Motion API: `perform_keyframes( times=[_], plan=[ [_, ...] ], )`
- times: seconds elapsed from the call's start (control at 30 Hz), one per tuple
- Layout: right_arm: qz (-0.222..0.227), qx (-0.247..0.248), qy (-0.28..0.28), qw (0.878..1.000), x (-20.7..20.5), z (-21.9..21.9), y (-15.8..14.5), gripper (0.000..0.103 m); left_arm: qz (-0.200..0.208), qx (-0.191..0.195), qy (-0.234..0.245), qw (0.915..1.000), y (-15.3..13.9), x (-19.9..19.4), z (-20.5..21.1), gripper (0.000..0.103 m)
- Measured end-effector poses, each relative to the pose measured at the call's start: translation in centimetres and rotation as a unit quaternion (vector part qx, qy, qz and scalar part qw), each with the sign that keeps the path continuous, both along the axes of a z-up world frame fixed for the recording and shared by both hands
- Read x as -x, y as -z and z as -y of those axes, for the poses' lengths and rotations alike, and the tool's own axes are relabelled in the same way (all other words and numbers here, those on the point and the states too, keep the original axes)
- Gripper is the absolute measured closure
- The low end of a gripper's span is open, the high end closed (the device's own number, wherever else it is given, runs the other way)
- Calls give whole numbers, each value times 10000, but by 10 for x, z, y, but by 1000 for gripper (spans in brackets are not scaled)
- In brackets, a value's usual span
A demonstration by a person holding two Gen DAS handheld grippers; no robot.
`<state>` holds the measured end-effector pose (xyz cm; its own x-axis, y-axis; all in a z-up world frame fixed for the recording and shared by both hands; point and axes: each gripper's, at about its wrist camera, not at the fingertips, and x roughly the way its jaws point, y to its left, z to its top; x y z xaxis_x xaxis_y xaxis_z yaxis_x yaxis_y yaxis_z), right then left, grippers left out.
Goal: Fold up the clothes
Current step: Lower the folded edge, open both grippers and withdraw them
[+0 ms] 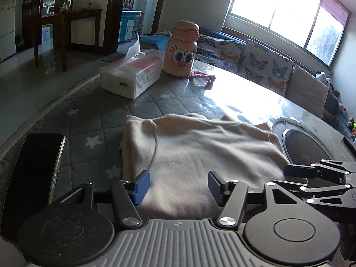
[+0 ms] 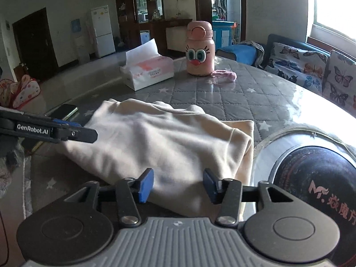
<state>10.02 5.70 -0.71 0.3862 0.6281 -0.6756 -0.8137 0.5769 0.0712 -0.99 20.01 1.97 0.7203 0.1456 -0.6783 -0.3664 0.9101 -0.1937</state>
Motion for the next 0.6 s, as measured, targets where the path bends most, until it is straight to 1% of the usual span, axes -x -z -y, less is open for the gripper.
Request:
perform_keyframes(
  times=[0.1, 0.17, 0.33, 0.43, 0.47, 0.53, 0.57, 0.6],
  plan=[
    [55, 80, -1, 10000, 3, -2, 7, 50, -50, -69, -9, 10000, 4, 2, 5, 35],
    [85, 59, 13, 9999, 6, -1, 6, 49, -44, -71, -4, 10000, 4, 3, 7, 32],
    [133, 8, 26, 9999, 14, 2, 2, 36, -59, -96, -19, 9999, 3, 7, 14, 16],
    [111, -29, 93, 9999, 18, 6, 4, 31, -85, -183, -10, 9998, 2, 10, 20, 11],
    [101, -63, 116, 9999, 19, 7, 4, 26, -78, -197, -11, 9998, 1, 11, 21, 10],
    [79, -131, 162, 9998, 22, 10, 3, 21, -64, -219, -17, 9997, 0, 14, 23, 6],
    [76, -160, 181, 9997, 24, 11, 3, 17, -61, -235, -27, 9997, -1, 15, 25, 5],
    [77, -177, 195, 9996, 25, 12, 3, 15, -60, -249, -39, 9997, -1, 16, 26, 4]
  ],
)
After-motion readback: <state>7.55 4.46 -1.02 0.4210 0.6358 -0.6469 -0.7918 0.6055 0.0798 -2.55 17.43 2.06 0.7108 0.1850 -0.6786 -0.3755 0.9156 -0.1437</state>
